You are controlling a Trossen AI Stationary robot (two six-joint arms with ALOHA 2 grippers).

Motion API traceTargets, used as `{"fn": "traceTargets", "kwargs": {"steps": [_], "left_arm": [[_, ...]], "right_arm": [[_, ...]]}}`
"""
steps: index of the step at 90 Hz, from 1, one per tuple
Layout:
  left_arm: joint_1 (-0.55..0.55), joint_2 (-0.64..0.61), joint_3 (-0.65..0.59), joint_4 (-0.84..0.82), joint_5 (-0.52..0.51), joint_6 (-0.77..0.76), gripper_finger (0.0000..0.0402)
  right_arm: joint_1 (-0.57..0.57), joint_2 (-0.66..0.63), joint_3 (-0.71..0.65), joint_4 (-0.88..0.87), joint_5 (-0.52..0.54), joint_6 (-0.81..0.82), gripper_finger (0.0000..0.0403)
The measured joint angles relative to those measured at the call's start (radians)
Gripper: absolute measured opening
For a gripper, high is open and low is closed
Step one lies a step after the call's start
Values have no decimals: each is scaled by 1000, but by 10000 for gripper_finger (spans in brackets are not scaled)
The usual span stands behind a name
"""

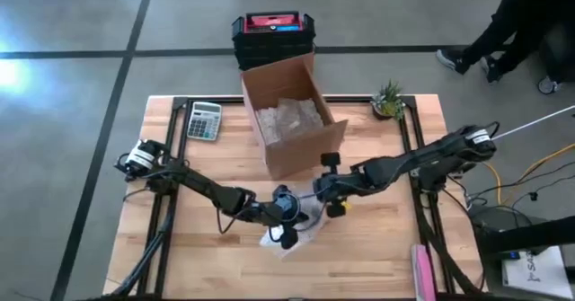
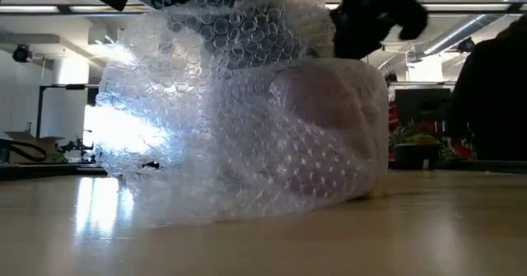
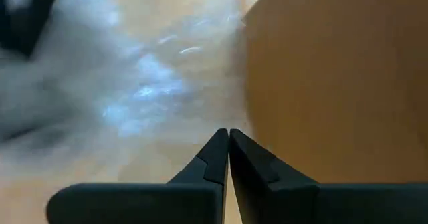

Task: Wrap mug
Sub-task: Wrap the purple mug with the bubble wrap

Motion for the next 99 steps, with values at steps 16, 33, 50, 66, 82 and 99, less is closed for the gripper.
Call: {"fn": "traceTargets", "kwargs": {"steps": [16,33,50,66,82,99], "left_arm": [[0,0,0,0,4,0,0],[3,1,0,0,4,1,0],[6,1,0,0,4,-7,0],[8,-11,0,-3,4,-29,0],[2,-109,87,-235,4,-12,0],[-40,-166,227,-701,-4,-30,0]], "right_arm": [[35,12,-61,118,-256,43,0],[84,31,-75,155,-245,56,0],[75,69,-73,167,-244,53,0],[75,75,-73,158,-244,57,0],[75,75,-74,154,-247,62,0],[75,73,-75,148,-245,76,0]]}}
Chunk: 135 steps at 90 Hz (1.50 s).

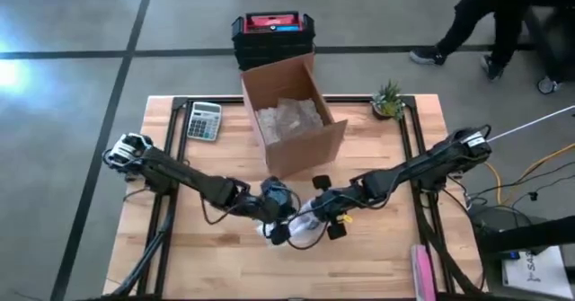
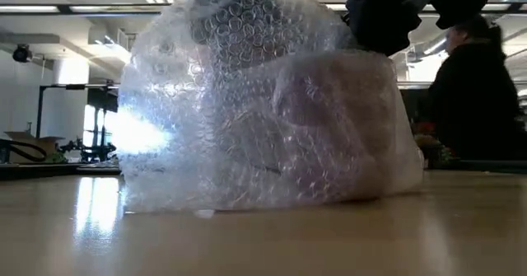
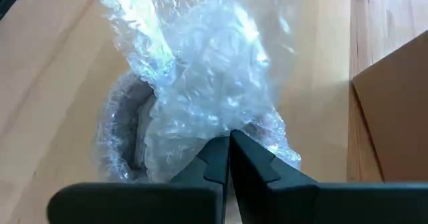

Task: Wrap mug
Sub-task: Wrap the purple mug with the bubble wrap

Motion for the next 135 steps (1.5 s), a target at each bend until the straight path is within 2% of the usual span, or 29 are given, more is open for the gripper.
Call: {"fn": "traceTargets", "kwargs": {"steps": [15,25,40,53,66,102,135], "left_arm": [[-68,-23,46,-288,-41,-117,0],[-106,-24,-28,-313,-41,-197,0],[-132,-12,-204,-40,54,-191,0],[-121,-7,-294,280,7,-122,0],[-93,-7,-294,437,-19,-14,0],[-8,28,-164,456,-18,171,0],[22,152,-101,459,-16,191,0]], "right_arm": [[0,-2,-1,-4,0,0,0],[0,-2,-1,-4,0,0,0],[0,-2,-1,-4,0,-1,0],[0,-2,-2,-1,-1,6,0],[0,-2,-2,1,-1,7,0],[0,-1,-2,7,-2,16,0],[0,-2,9,-18,-2,19,0]]}}
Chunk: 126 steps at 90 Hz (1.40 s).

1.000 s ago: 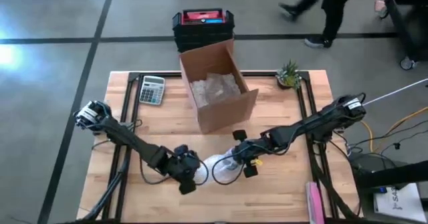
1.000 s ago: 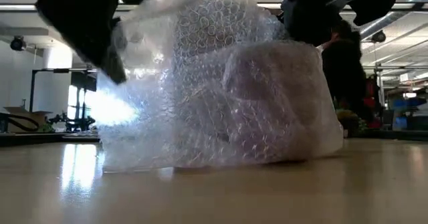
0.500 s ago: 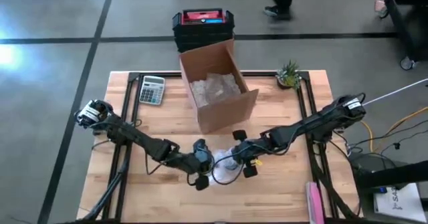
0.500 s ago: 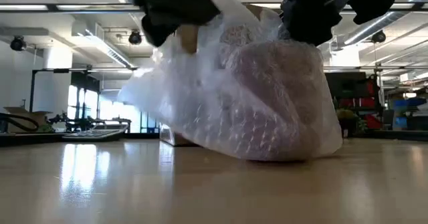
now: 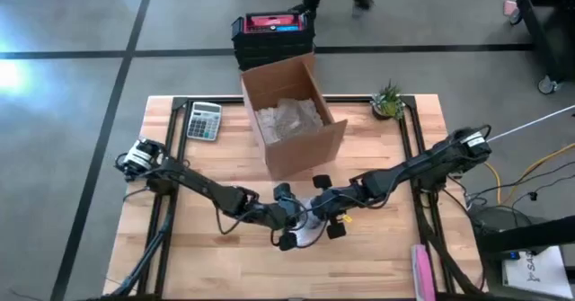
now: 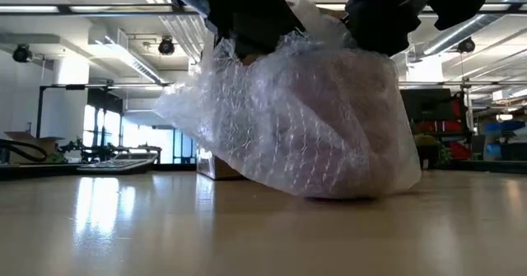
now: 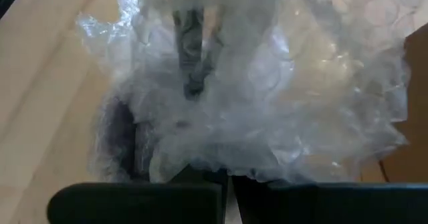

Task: Wrap mug
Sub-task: Wrap the purple mug with the bubble wrap

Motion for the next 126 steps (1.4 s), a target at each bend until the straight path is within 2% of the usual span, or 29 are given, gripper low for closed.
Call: {"fn": "traceTargets", "kwargs": {"steps": [39,53,78,103,117,126], "left_arm": [[3,1,-3,-3,17,-2,0],[3,1,-3,-2,18,-3,0],[3,1,-4,-3,18,-7,0],[3,1,-4,-1,20,-10,0],[3,-1,-4,-2,25,-11,0],[5,-23,23,-83,57,-43,0]], "right_arm": [[3,0,141,-251,-4,-9,0],[0,-12,181,-287,-1,13,0],[12,-24,152,-249,-9,61,0],[14,51,128,-105,-17,54,0],[6,128,134,-95,-21,66,0],[5,142,135,-93,-23,67,0]]}}
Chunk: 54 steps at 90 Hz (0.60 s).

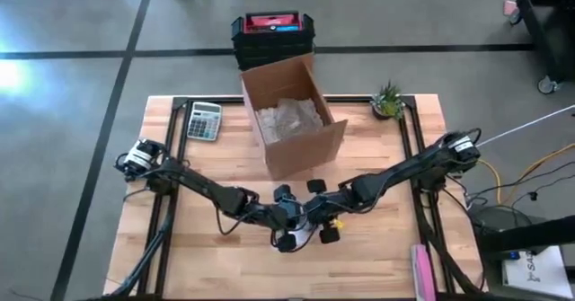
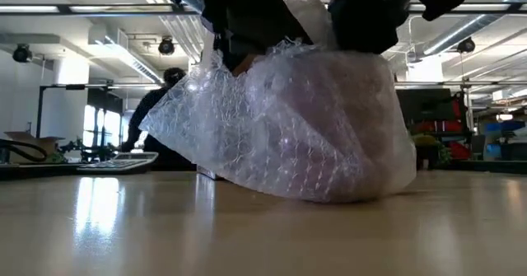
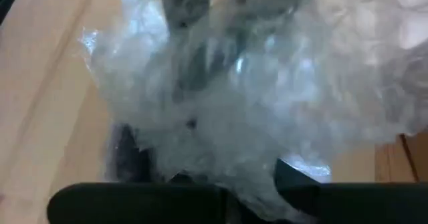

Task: Wrap mug
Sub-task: Wrap the purple mug with the bubble wrap

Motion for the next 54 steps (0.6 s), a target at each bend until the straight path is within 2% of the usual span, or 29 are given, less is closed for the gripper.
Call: {"fn": "traceTargets", "kwargs": {"steps": [15,23,34,46,54], "left_arm": [[-16,-49,116,-223,-28,-28,0],[-23,-47,145,-249,-72,22,0],[-22,-22,120,-171,-132,73,0],[-7,30,40,-18,-56,68,0],[-3,47,9,31,-43,46,0]], "right_arm": [[0,-4,-2,18,-2,7,0],[0,-8,-3,17,-2,7,0],[0,-18,-4,7,-3,7,0],[2,-74,-10,-55,-11,27,0],[2,-144,-12,-106,-12,55,0]]}}
